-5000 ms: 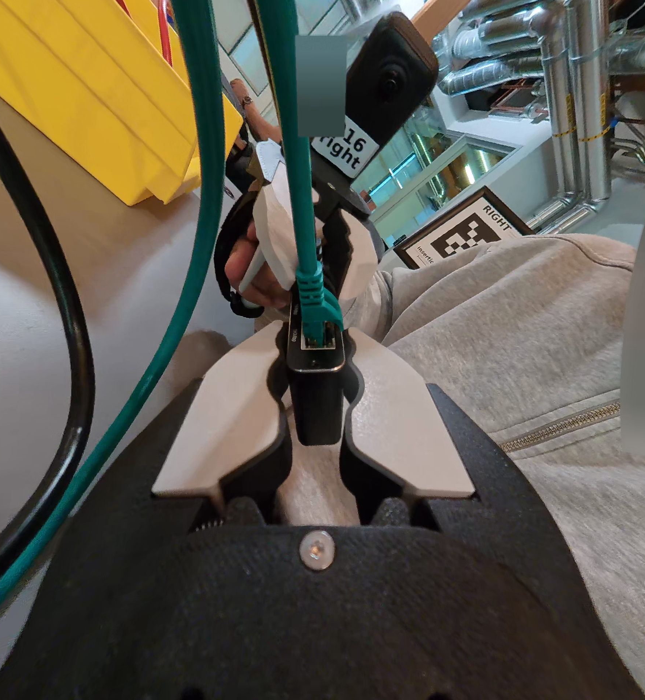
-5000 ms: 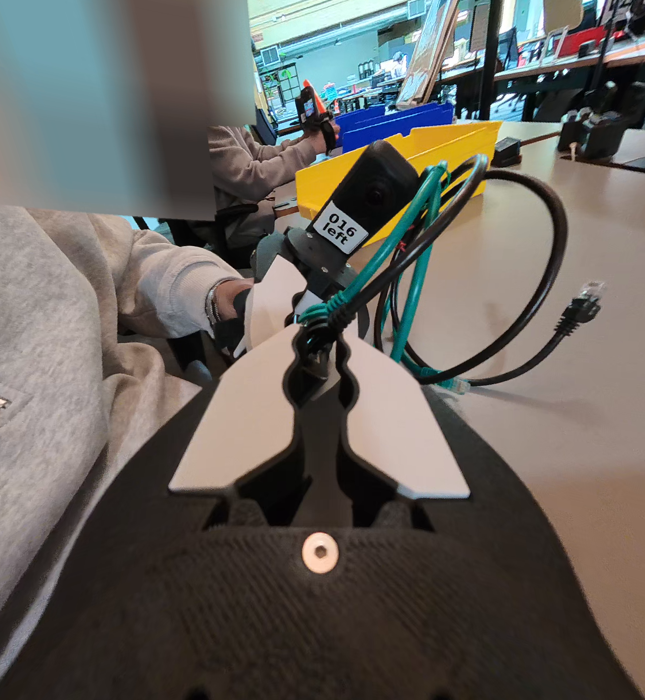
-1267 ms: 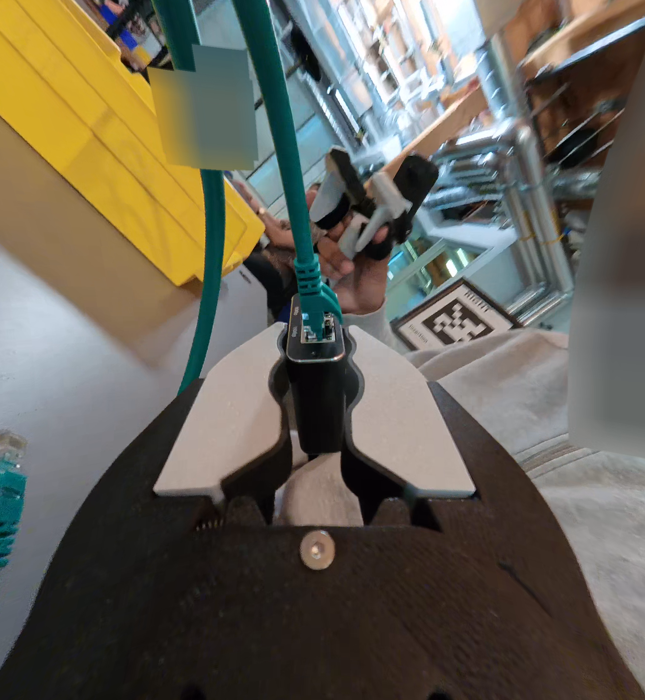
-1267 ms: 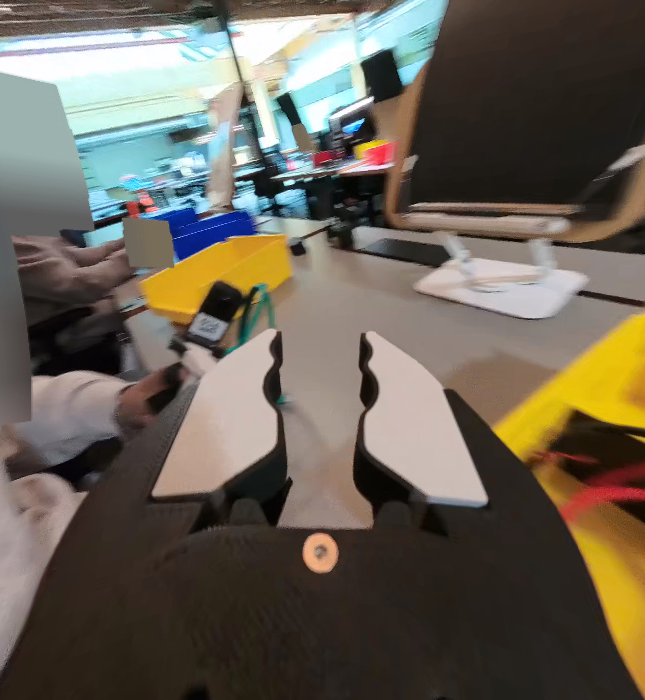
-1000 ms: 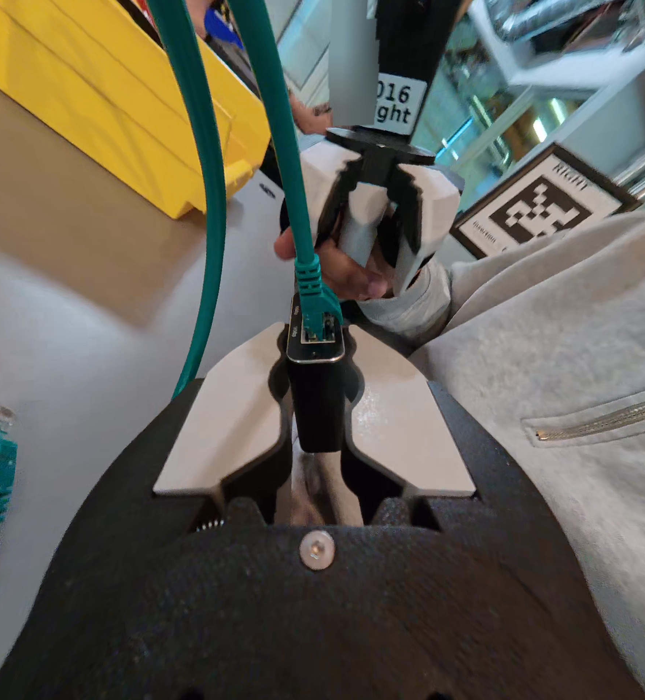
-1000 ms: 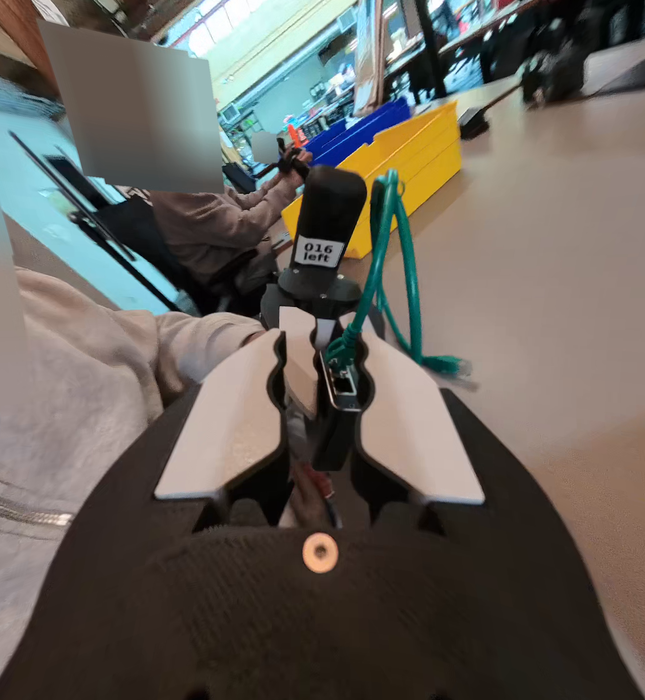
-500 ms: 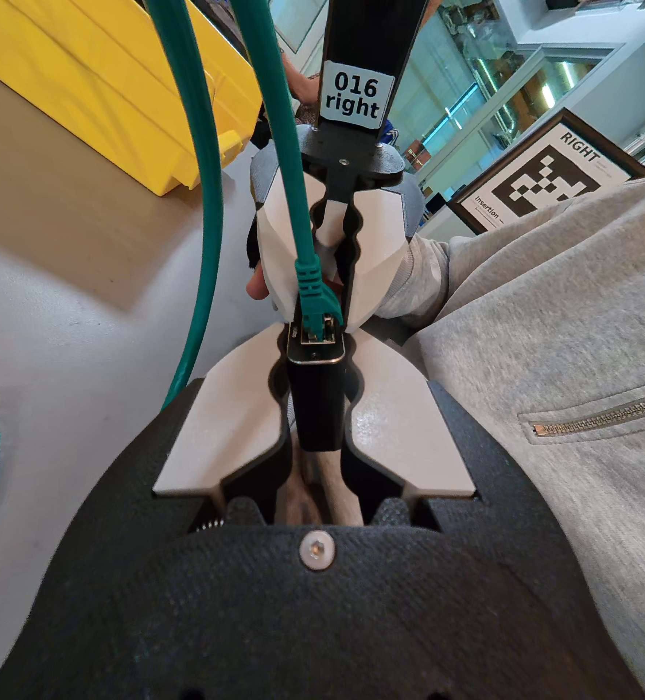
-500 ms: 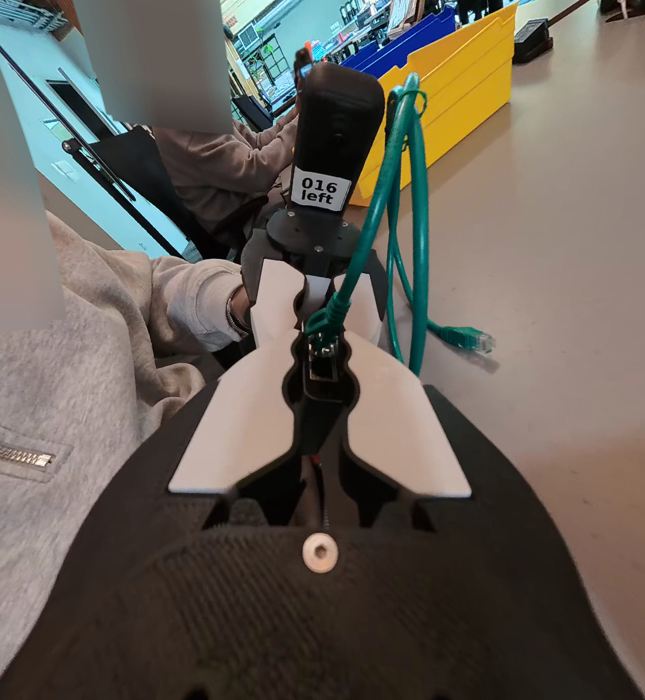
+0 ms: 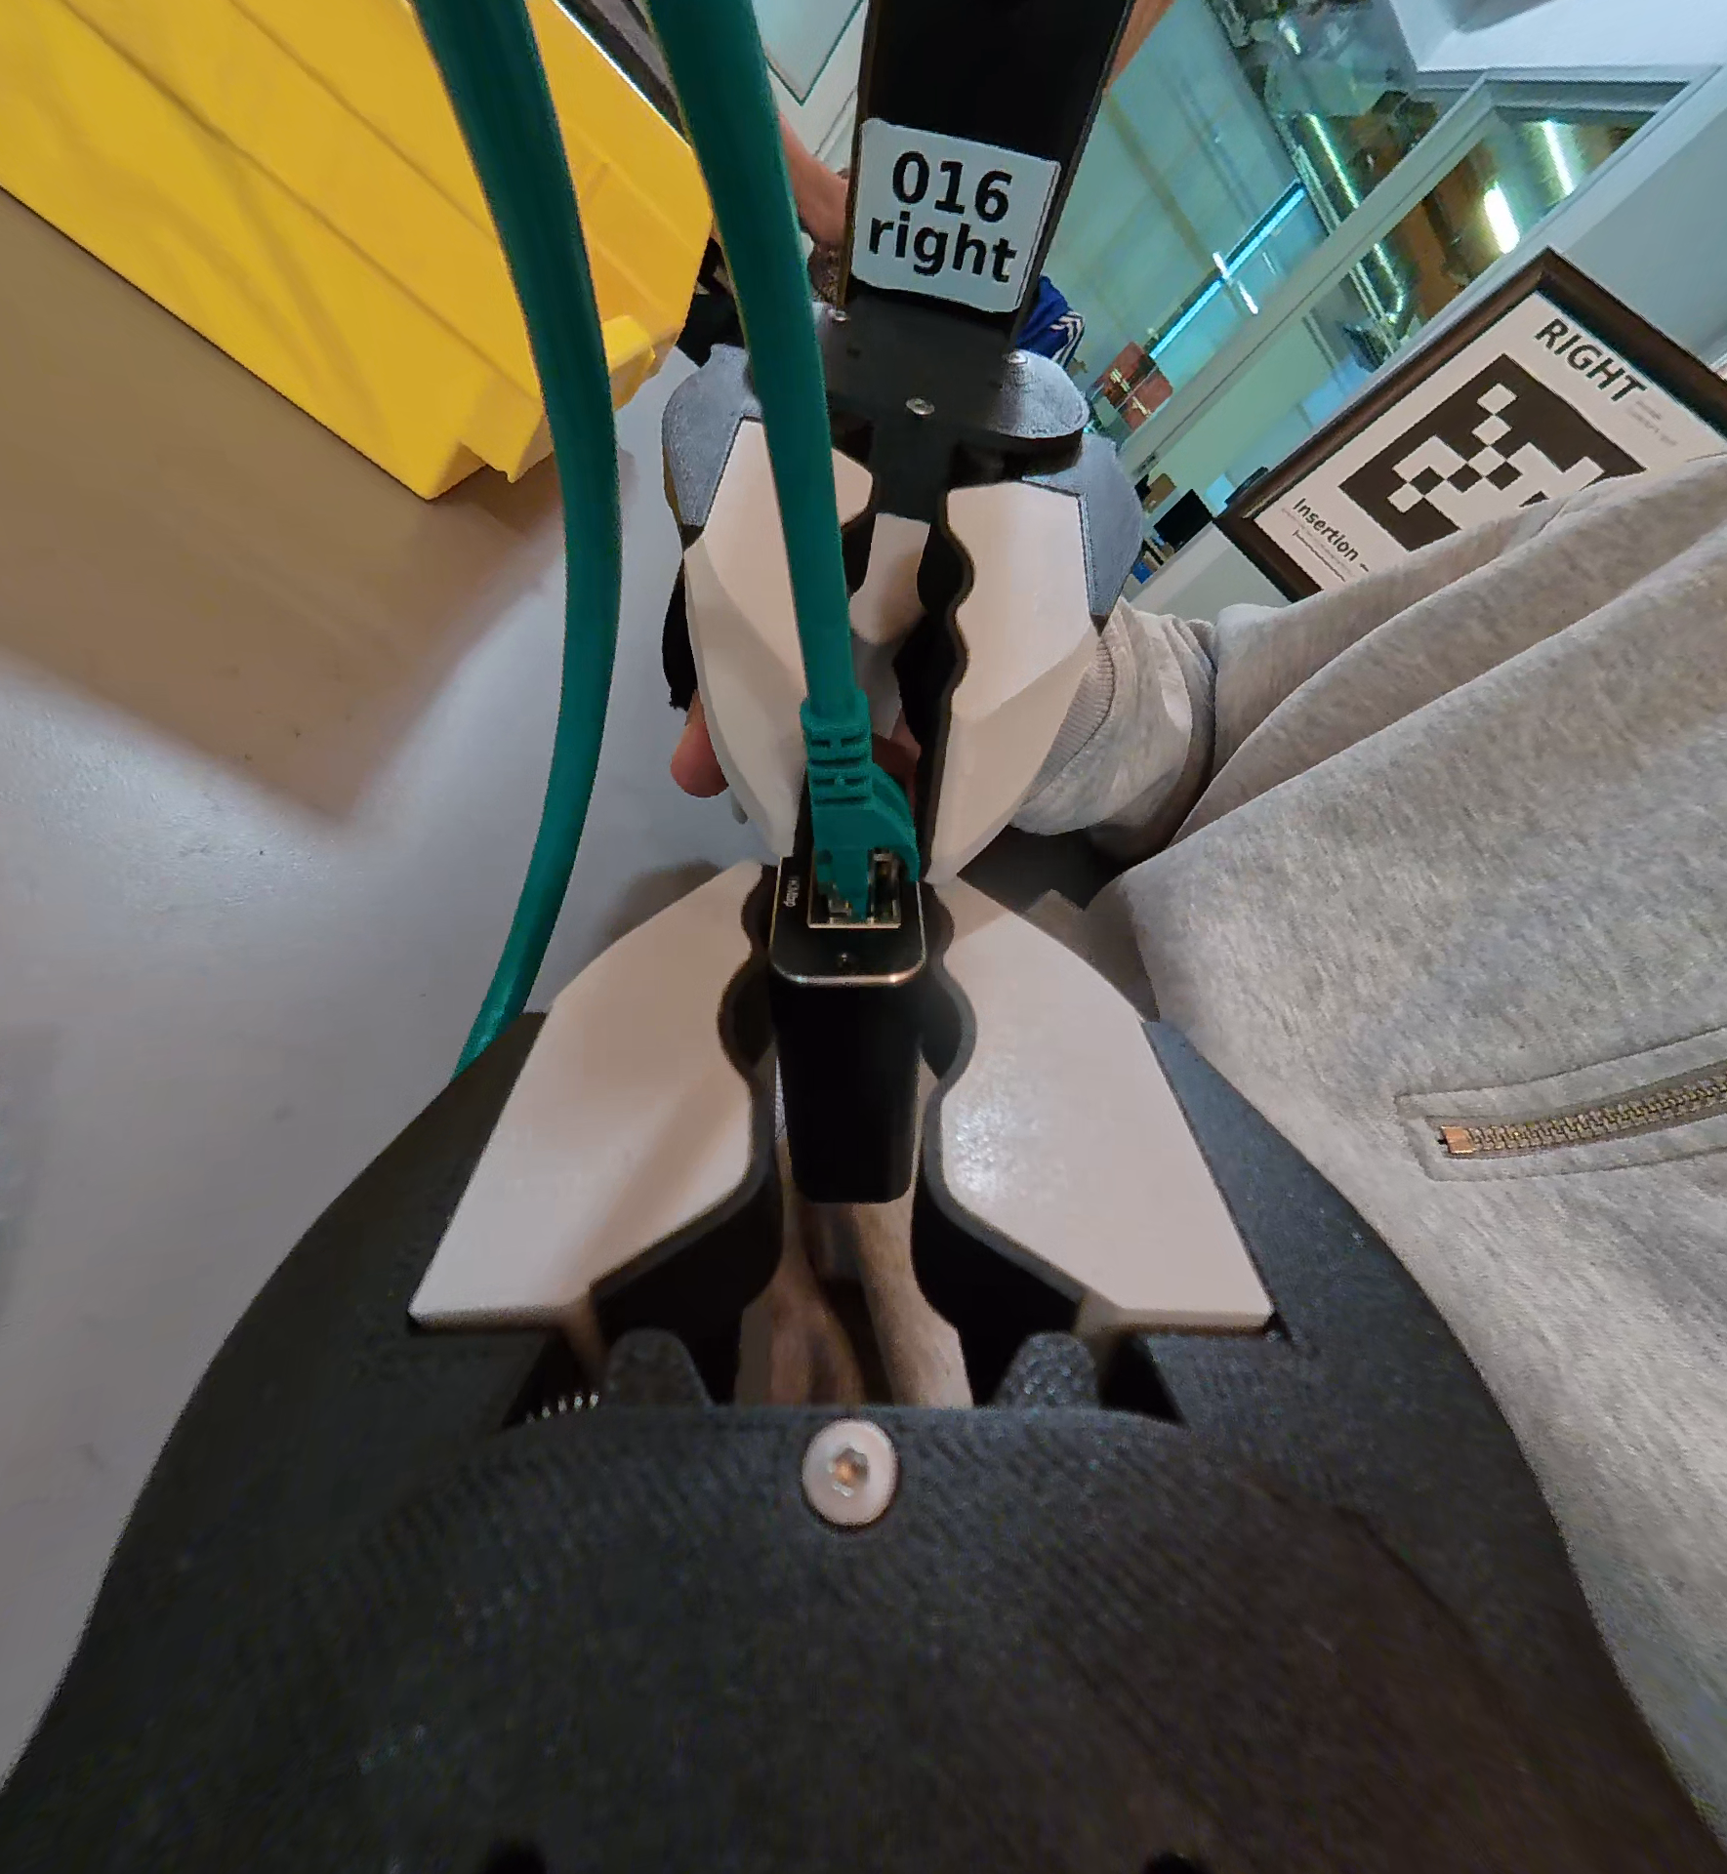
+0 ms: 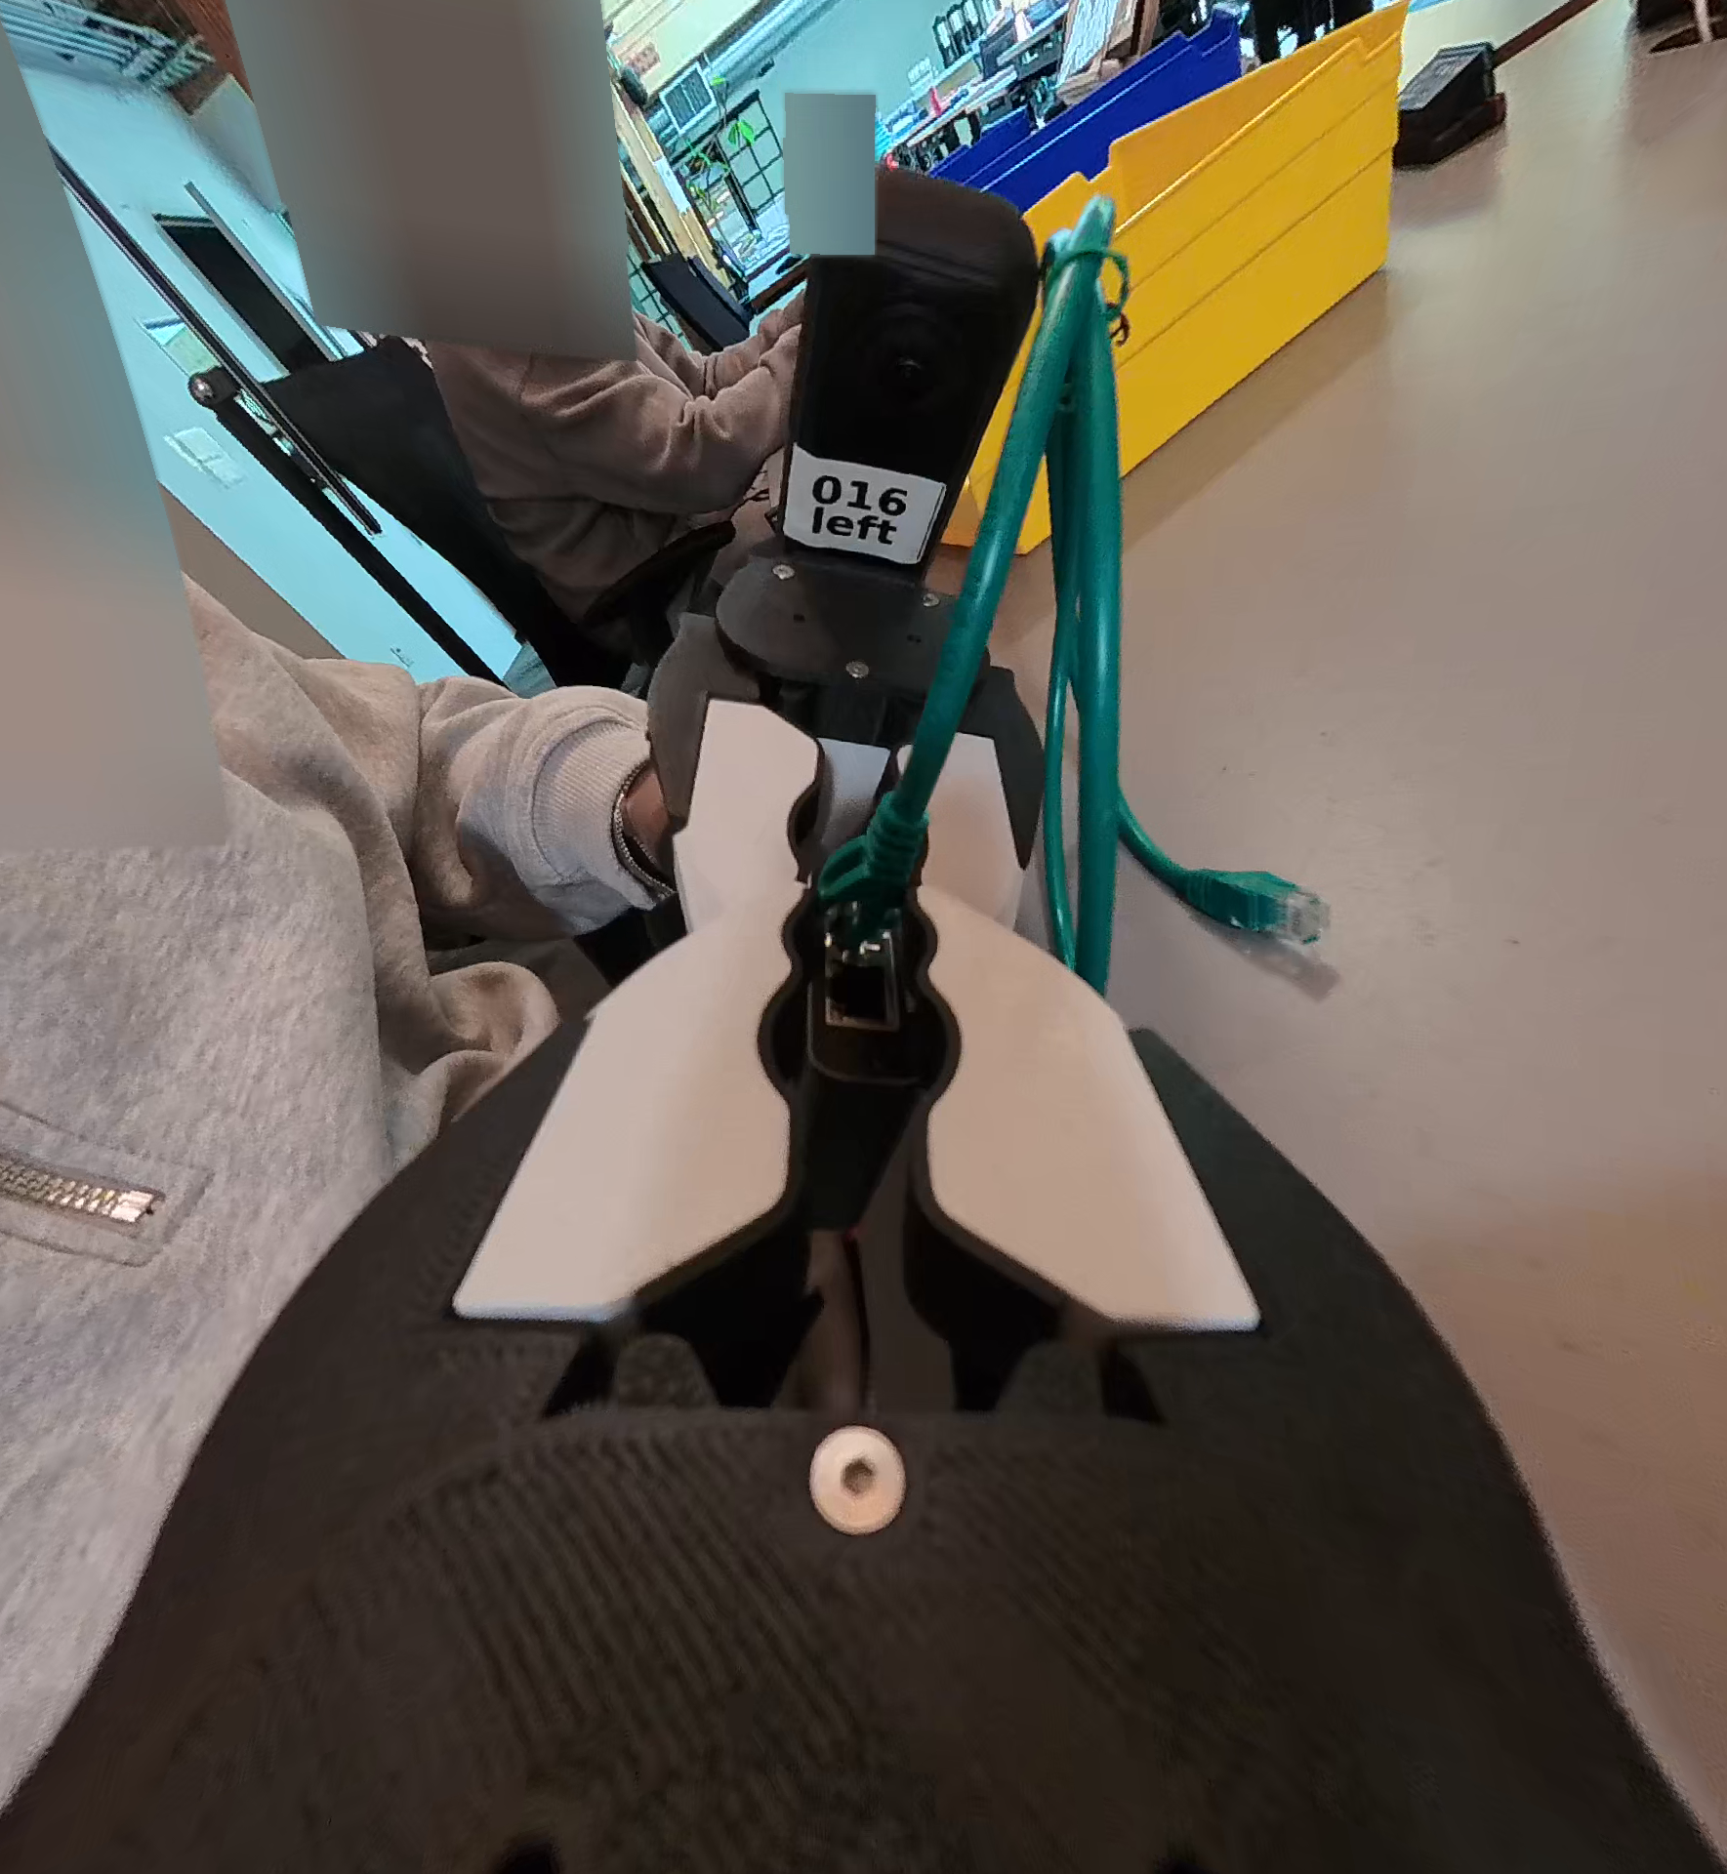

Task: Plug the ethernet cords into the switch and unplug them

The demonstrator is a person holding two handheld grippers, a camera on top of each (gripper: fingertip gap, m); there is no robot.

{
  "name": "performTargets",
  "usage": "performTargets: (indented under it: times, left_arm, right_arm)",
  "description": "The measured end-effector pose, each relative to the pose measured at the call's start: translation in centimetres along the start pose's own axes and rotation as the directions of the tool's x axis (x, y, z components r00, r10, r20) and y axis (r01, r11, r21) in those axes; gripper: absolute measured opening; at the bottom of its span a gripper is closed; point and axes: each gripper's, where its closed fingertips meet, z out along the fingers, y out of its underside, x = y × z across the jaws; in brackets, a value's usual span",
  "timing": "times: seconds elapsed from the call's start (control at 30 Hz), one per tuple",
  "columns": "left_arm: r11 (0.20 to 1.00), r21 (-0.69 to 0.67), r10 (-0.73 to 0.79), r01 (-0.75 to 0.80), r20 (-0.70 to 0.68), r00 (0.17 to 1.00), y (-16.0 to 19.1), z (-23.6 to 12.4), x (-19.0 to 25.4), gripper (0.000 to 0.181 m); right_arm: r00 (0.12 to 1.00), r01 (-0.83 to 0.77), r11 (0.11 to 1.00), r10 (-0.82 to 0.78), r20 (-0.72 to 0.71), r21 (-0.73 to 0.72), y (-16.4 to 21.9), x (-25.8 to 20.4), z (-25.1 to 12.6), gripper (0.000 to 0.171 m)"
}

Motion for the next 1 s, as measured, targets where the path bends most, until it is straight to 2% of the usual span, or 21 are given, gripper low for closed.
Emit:
performTargets:
  times: [0.3, 0.57, 0.6, 0.67, 0.7, 0.77, 0.87, 0.93, 1.0]
  left_arm:
    - [0.995, 0.036, -0.089, 0.090, -0.044, 0.995, -0.5, 0.0, 0.4, 0.027]
    - [0.979, 0.130, -0.141, 0.155, -0.106, 0.984, -2.3, -0.9, 0.7, 0.027]
    - [0.976, 0.136, -0.152, 0.168, -0.119, 0.981, -2.4, -1.0, 0.8, 0.025]
    - [0.992, -0.090, -0.098, 0.092, -0.064, 0.993, 1.6, 1.0, 1.2, 0.025]
    - [0.990, -0.134, -0.047, 0.038, -0.067, 0.997, 2.4, 2.1, 2.2, 0.026]
    - [0.995, -0.082, 0.038, -0.048, -0.121, 0.992, 1.3, 2.9, 4.9, 0.026]
    - [0.991, -0.058, 0.118, -0.122, -0.074, 0.990, 0.8, 1.8, 4.1, 0.026]
    - [0.999, -0.038, 0.028, -0.031, -0.083, 0.996, 0.6, 0.8, 2.7, 0.026]
    - [0.992, 0.078, -0.085, 0.099, -0.167, 0.982, -1.1, -0.3, 2.5, 0.026]
  right_arm:
    - [0.992, 0.083, 0.996, -0.080, -0.095, 0.027, -0.6, 0.3, 0.1, 0.014]
    - [0.963, 0.180, 0.981, -0.161, -0.217, 0.071, -2.7, 0.7, 0.1, 0.013]
    - [0.949, 0.191, 0.974, -0.153, -0.275, 0.118, -3.8, 1.3, -0.7, 0.013]
    - [0.913, 0.222, 0.953, -0.129, -0.387, 0.205, -7.1, 3.3, -4.3, 0.012]
    - [0.913, 0.216, 0.947, -0.111, -0.392, 0.236, -8.3, 3.5, -6.0, 0.013]
    - [0.898, 0.266, 0.922, -0.130, -0.420, 0.282, -9.9, 2.7, -8.3, 0.013]
    - [0.848, 0.351, 0.890, -0.170, -0.502, 0.292, -11.3, 1.6, -10.9, 0.013]
    - [0.849, 0.372, 0.853, -0.152, -0.506, 0.367, -13.1, 0.4, -13.5, 0.013]
    - [0.853, 0.388, 0.807, -0.132, -0.504, 0.445, -15.0, -1.0, -16.6, 0.013]
